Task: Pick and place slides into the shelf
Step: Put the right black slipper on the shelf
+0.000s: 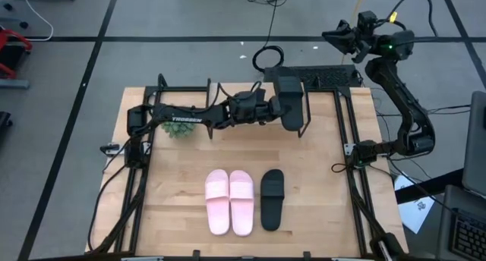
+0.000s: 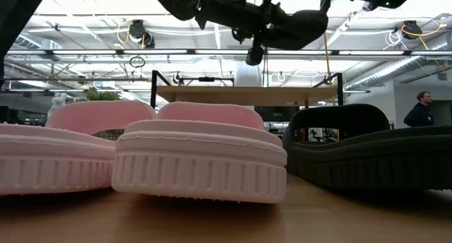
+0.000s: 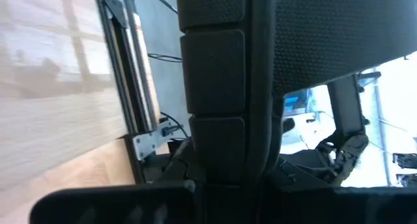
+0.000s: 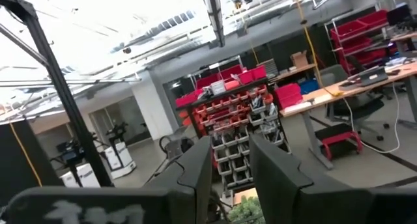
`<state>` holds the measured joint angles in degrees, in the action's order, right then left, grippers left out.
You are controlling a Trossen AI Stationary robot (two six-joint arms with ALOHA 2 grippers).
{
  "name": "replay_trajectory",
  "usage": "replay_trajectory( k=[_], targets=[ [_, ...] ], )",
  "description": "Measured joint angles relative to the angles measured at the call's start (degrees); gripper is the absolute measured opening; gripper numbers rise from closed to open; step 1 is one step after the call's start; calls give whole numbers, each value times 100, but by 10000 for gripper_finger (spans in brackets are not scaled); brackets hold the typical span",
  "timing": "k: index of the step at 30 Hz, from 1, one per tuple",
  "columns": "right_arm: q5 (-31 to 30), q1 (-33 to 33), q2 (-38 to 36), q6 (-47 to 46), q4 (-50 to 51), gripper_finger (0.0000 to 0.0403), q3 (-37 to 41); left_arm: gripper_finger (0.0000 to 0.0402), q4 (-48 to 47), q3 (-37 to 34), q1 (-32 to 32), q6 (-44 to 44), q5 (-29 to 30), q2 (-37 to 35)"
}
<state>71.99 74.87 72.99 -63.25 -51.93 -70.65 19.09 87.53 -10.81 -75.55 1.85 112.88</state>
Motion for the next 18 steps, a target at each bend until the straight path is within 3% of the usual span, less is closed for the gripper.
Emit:
replay_trajectory(
  k=[8,10,18],
  targets=[
    [1,-116,0,254,222,93,0,50,-107,140,-98,-113,128,278],
    [4,-177,-4,266,291,93,0,50,-93,344,-145,-50,67,432],
    [101,-264,0,247,368,93,0,50,-1481,1693,-298,390,-661,1040]
  ],
)
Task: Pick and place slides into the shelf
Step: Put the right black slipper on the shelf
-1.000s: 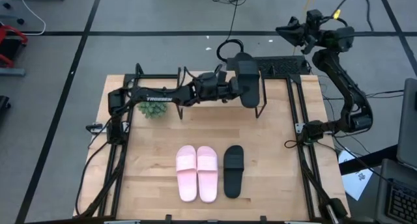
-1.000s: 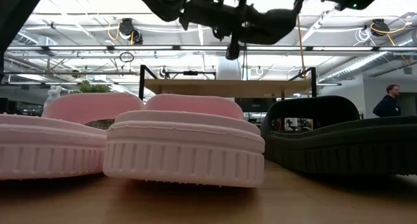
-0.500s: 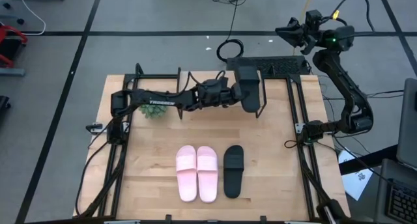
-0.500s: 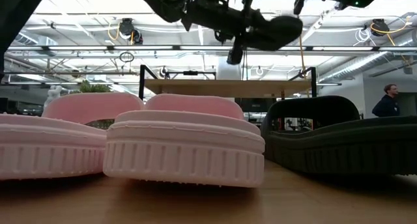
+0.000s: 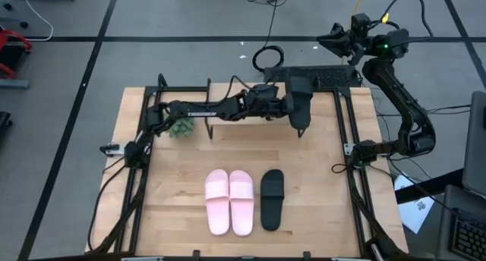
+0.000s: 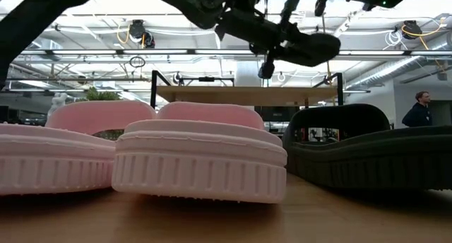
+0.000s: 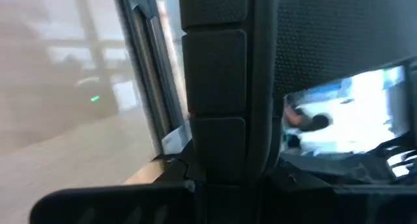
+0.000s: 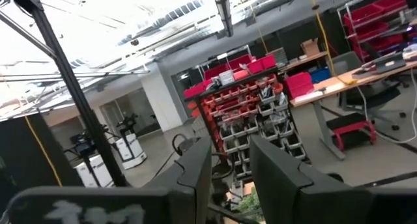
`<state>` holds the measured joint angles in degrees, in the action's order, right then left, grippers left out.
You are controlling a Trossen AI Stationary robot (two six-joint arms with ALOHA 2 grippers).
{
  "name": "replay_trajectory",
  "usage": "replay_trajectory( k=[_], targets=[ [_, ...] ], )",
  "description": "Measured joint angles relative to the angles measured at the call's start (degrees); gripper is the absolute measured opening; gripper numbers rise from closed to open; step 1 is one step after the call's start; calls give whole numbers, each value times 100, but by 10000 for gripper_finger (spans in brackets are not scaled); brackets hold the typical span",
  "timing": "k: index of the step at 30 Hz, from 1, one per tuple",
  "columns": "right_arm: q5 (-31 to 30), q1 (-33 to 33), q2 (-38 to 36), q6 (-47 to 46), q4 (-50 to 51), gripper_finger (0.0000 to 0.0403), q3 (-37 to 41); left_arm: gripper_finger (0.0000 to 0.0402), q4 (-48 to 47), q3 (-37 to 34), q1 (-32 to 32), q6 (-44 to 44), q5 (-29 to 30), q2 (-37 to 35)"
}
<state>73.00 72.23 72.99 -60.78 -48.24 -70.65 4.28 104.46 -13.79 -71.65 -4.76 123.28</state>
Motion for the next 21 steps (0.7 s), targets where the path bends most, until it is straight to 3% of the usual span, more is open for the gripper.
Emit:
replay_trajectory(
  k=[4,21],
  targets=[
    [67,4,-7,-2,55,93,0,50,-455,218,-27,151,95,-62],
    [63,3,-9,11,53,93,0,50,-524,204,-126,-173,65,9]
  ],
)
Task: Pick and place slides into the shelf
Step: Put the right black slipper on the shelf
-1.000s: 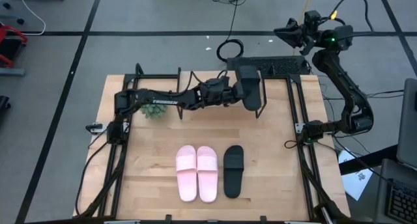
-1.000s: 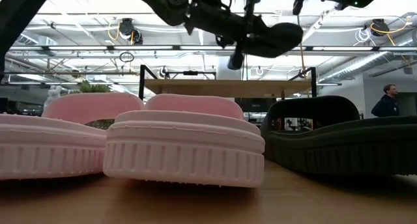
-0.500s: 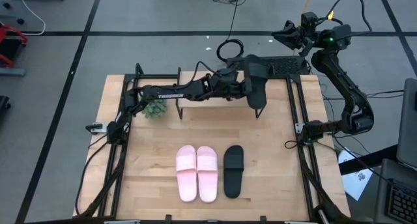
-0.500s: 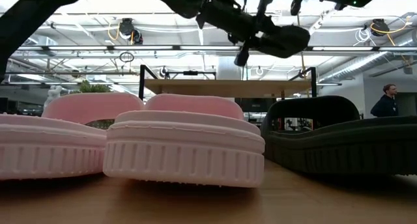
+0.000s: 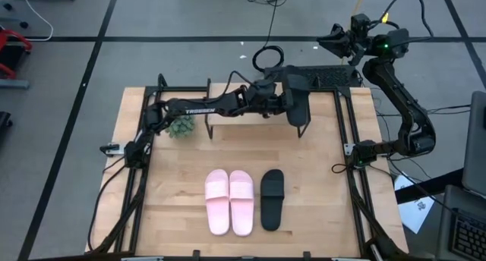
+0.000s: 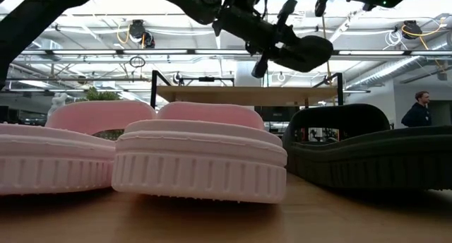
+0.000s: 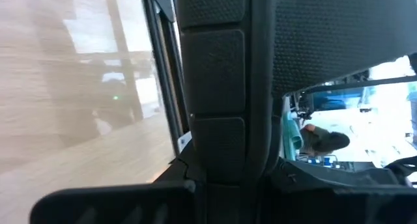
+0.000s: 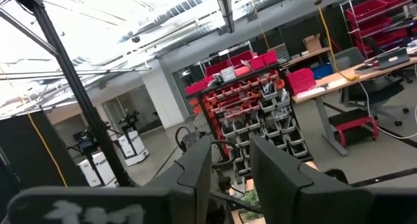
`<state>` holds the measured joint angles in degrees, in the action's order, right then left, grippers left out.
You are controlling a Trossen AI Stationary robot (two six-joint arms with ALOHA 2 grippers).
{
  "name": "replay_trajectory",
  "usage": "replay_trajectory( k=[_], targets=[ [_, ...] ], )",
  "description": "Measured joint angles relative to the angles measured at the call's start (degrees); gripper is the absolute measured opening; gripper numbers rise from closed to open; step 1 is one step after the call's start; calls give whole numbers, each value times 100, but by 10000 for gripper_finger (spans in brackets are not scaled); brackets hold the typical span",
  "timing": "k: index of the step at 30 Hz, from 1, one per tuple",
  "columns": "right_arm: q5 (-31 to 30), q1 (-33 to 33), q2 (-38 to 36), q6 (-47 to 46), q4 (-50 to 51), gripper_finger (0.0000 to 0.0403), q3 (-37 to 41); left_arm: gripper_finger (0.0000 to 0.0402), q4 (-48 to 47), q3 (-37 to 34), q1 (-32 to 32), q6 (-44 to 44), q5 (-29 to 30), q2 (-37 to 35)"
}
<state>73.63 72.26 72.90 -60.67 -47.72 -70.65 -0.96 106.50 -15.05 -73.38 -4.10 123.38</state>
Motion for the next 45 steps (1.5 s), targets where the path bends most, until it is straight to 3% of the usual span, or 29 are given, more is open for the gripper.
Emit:
replay_trajectory(
  k=[20,45],
  targets=[
    [-9,-1,0,51,-2,93,0,50,56,-4,-113,-480,-426,266],
    [-15,-1,0,136,-1,93,0,106,239,-2,-175,-322,-489,264]
  ],
)
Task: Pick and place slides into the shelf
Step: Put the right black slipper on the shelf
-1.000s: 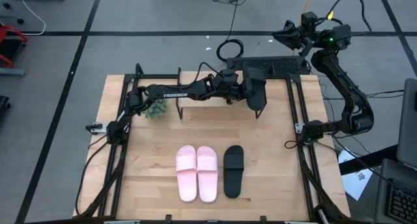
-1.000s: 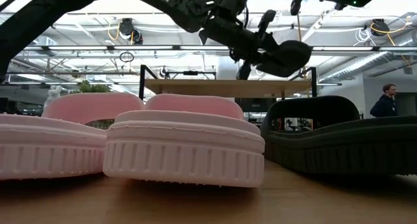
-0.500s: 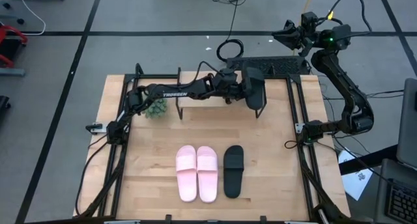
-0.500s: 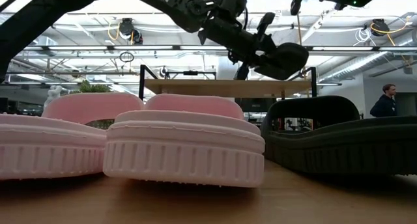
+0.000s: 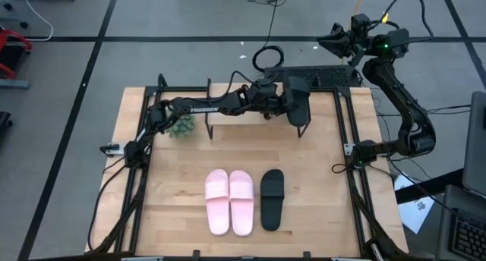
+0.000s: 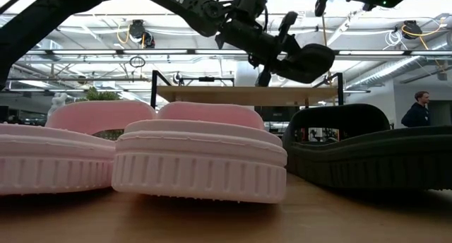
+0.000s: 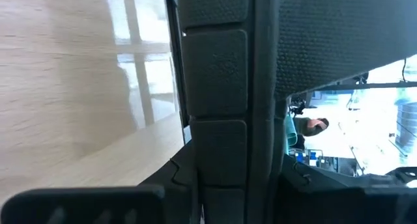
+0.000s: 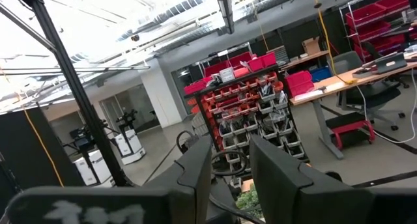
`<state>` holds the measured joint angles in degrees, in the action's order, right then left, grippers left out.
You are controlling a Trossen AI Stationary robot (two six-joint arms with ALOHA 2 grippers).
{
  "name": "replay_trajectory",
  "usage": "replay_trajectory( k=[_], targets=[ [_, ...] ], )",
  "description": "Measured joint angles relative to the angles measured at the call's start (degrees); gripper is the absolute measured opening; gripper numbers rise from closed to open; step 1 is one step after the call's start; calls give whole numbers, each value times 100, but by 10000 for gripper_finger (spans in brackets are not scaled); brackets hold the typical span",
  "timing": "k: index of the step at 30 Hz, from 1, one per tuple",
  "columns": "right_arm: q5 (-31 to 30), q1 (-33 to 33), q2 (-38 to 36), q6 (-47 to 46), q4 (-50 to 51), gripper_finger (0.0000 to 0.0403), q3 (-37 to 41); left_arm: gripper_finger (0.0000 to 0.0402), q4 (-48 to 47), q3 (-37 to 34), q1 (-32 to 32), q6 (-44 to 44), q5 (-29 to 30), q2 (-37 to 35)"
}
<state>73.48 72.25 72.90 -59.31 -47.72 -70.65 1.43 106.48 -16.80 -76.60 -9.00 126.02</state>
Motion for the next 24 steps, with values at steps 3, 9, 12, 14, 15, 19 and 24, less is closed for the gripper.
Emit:
replay_trajectory(
  k=[3,9,12,14,15,19,24],
  targets=[
    [1,2,0,0,0,93,0,107,7,0,0,1,-2,0],
    [1,1,0,0,0,93,0,108,4,0,-2,-24,-2,0],
    [1,0,0,0,0,93,0,108,0,0,0,-26,-2,0],
    [1,0,0,0,0,93,0,108,-30,0,-2,-26,0,0],
    [1,1,0,0,0,93,0,108,-92,0,-2,-26,-2,0],
    [1,0,0,0,1,93,0,108,-274,0,-2,-40,-15,-2],
    [1,0,0,0,2,93,0,108,-290,1,-7,52,-59,-4]
  ],
)
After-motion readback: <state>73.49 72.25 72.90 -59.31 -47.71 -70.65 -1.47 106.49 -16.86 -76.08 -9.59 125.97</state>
